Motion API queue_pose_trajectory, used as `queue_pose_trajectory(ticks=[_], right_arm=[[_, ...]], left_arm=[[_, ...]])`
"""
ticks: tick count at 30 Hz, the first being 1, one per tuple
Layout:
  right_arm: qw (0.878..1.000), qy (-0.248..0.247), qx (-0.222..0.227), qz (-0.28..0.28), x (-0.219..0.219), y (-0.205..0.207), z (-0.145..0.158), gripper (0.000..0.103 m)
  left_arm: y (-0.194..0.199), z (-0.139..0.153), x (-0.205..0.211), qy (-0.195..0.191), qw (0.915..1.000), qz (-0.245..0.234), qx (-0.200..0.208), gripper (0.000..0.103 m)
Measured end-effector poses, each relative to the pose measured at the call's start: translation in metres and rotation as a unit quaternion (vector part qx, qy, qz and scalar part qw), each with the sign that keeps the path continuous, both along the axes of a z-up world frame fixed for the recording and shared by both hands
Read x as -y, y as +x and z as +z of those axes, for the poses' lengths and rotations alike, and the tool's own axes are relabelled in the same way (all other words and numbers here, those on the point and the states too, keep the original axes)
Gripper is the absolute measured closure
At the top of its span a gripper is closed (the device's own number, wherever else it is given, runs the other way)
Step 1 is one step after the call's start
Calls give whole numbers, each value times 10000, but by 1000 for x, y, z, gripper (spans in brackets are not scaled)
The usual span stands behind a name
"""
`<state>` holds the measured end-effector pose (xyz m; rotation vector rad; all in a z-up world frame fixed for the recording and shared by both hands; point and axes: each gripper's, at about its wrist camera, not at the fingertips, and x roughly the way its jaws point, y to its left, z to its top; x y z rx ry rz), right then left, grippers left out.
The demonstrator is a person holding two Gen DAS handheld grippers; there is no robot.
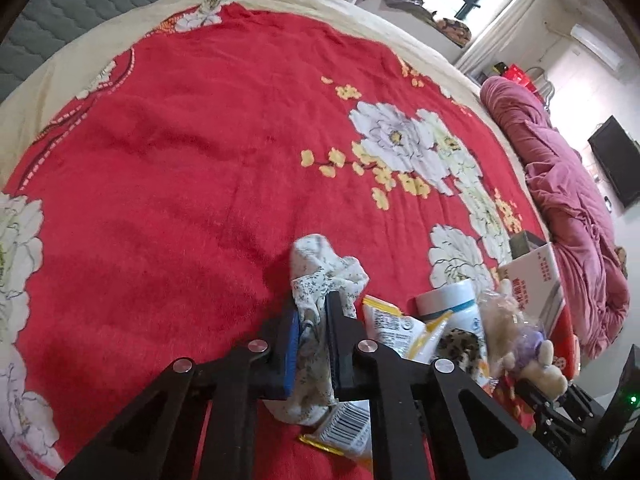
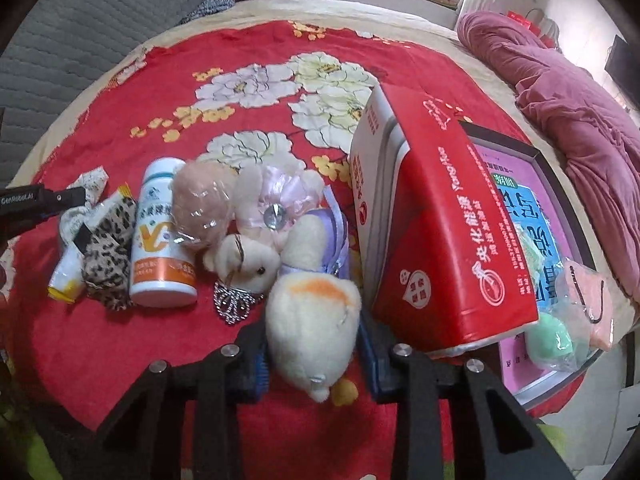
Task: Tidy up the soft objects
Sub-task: 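Lift and carry floral cloth with left gripper while right carries plush toy to tray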
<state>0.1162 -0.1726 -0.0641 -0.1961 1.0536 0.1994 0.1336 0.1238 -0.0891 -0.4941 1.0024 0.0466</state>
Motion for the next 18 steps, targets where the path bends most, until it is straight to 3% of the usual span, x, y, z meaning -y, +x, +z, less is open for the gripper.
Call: queue_pose_trajectory(ticks=[13,18], right_arm=[[9980,615,112,-18,16,-7,23,67],[9973,698,209,-2,20,-12,34,67]], left_arm=[[-32,44,-3,58,9990,116,426,90],[-39,59,16,72,9984,-105,554,90]])
